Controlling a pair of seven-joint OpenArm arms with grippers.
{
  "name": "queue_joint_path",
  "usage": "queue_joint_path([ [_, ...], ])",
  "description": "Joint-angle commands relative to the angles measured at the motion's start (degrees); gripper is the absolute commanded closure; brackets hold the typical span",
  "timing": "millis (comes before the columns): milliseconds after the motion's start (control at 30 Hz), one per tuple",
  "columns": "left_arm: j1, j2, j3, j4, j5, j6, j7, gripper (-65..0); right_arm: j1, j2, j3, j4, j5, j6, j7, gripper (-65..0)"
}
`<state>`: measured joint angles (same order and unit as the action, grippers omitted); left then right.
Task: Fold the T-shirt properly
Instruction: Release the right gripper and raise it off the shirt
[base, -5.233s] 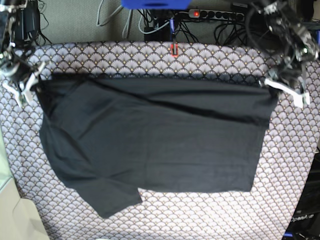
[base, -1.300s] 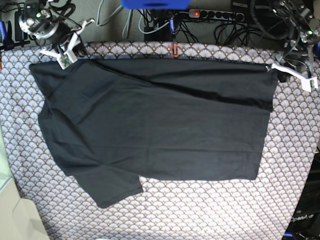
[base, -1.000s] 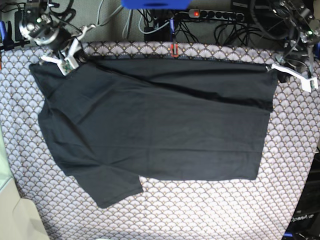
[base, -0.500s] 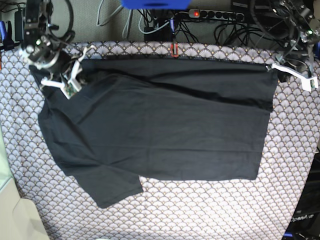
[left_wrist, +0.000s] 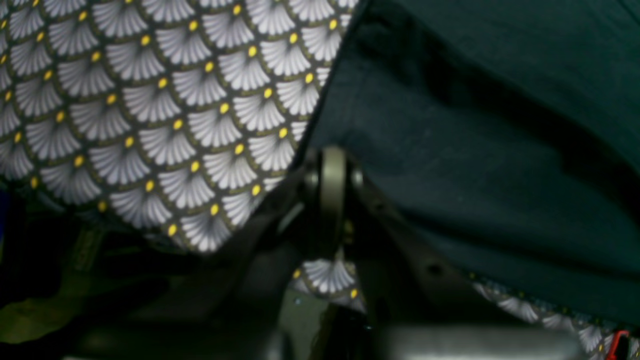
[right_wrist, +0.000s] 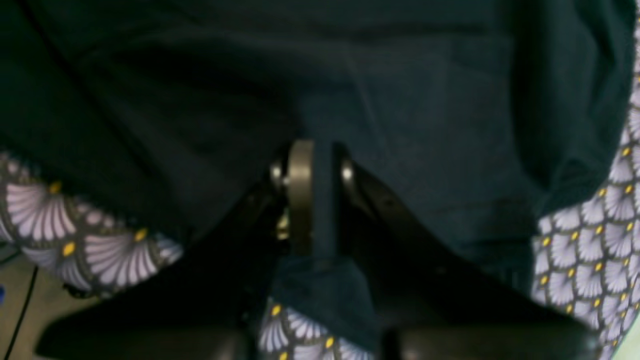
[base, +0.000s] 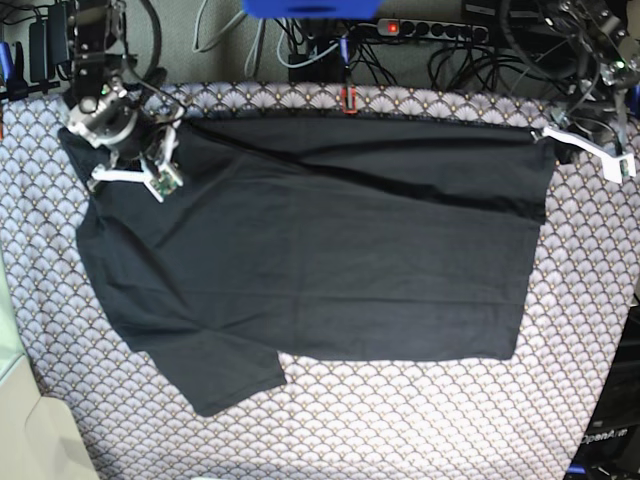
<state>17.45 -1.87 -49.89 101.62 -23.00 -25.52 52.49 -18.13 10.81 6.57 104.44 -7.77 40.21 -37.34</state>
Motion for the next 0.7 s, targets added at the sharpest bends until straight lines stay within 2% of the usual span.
queue_joint_path([
  [0,0.09,-0.55,-0.27,1.19,-0.6,-0.11,-1.19,0.0,0.42,0.49,0.25,1.18,0.25,-0.21,0.9,-10.2],
  [233,0.0,-0.55,-0.18,1.1,-0.69,-0.11,-1.28,0.0,0.33,0.49,1.3,1.18,0.17,-0.21,0.73,-15.8],
  [300,0.0,-0.55,-0.18,1.1,-0.69,-0.11,-1.37,0.0,0.33,-0.83,3.41,1.18,0.17,-0.21,0.73,-18.5],
  [367,0.0,-0.55,-0.18,1.01,-0.69,-0.11,-1.37,0.0,0.24,-2.06,5.61,1.89,0.17,-0.21,0.73,-18.9],
  [500,0.0,-0.55,-0.18,0.75,-0.69,-0.11,-1.46,0.0,-3.19,-2.15,5.61,7.42,0.25,-0.21,1.08,-19.0],
  [667,0.0,-0.55,-0.09,0.66,-0.69,-0.11,-1.46,0.0,-4.95,-2.15,1.92,9.01,0.25,-0.21,0.82,-18.5],
])
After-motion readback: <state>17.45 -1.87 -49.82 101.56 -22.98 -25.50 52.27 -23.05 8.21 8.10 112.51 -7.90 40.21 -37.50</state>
